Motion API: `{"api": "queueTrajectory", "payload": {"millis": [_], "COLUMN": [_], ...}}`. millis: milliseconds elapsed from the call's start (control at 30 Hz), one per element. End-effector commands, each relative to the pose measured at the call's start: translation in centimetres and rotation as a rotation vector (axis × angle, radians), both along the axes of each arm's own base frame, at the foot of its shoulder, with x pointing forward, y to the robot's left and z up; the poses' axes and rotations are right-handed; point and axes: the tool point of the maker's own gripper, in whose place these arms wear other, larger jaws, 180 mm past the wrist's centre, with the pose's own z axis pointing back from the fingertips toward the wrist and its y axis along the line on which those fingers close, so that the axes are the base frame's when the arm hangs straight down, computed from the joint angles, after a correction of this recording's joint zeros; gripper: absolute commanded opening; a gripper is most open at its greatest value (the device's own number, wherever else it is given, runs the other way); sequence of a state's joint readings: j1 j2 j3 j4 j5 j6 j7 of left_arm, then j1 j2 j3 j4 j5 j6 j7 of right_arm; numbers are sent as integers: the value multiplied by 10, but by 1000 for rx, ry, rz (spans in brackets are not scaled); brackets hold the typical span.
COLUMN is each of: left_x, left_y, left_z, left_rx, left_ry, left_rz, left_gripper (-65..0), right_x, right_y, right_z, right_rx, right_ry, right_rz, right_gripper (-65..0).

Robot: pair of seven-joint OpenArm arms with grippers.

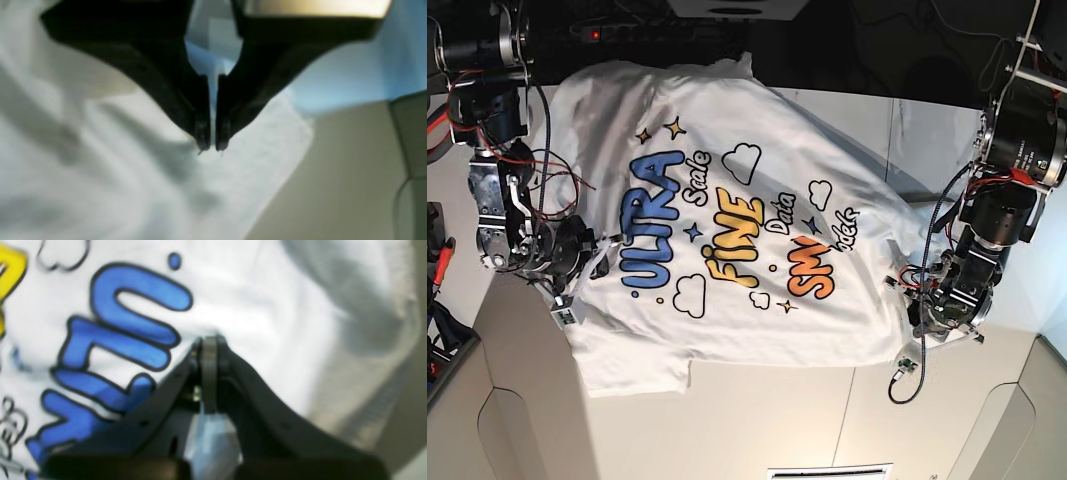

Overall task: Layout the t-shirt on the table in an organized manner, then fold the t-shirt properly
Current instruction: 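Sweep the right gripper across the shirt body to smooth it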

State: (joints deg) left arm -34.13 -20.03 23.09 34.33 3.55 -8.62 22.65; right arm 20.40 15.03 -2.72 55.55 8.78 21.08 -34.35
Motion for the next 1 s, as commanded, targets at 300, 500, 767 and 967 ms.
{"api": "queueTrajectory", "payload": {"millis": [300, 500, 767, 967], "left_x": [97, 91, -10, -71], "left_y": [16, -17, -4, 31], "left_z": [138, 131, 85, 68], "left_rx": [-19, -249, -642, -815], "left_ry": [-392, -146, 290, 420], "left_rz": [67, -12, -20, 119], "left_gripper": [-611, -611, -611, -611], "right_x": [108, 142, 126, 118], "right_y": [-53, -41, 61, 187], "right_z": [77, 123, 123, 140], "right_rx": [-137, -48, 297, 511], "right_ry": [-228, -301, -222, -228], "right_rz": [-170, -169, 78, 215], "right_gripper": [-650, -650, -650, -650]}}
